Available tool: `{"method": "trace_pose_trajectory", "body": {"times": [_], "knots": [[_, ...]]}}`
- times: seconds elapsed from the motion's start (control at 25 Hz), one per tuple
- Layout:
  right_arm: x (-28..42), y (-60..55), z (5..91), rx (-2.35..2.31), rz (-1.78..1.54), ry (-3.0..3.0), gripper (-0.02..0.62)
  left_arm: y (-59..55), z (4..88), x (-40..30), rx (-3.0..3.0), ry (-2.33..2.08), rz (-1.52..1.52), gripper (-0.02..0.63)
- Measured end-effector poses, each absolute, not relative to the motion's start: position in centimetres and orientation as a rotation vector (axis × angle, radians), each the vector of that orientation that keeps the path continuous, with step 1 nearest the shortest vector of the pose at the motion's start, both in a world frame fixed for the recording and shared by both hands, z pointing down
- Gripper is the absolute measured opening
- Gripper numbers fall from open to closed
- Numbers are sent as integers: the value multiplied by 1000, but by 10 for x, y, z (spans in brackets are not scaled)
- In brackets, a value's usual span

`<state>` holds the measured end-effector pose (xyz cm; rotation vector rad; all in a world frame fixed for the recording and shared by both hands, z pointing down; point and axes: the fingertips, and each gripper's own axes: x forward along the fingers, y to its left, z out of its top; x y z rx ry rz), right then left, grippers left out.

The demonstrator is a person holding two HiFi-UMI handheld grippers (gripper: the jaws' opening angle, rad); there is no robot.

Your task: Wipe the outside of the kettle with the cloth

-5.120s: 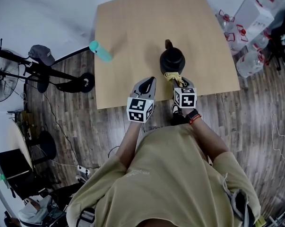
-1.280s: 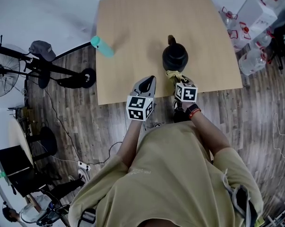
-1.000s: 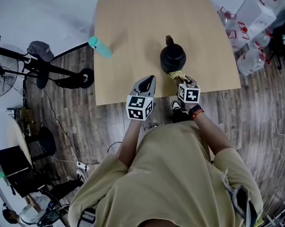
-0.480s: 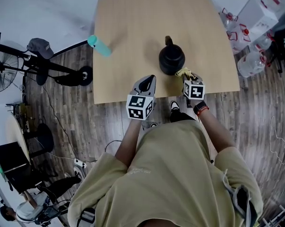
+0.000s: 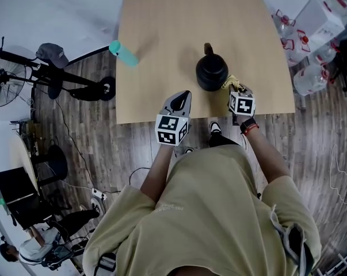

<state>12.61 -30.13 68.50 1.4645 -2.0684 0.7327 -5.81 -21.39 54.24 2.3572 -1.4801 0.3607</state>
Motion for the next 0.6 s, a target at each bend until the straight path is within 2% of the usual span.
{"method": "trace_pose_trajectory", "body": {"times": [0.6], "knots": [[145, -314, 671, 1565, 727, -2081, 106, -207, 542, -65, 2371, -1465, 382, 25]]}}
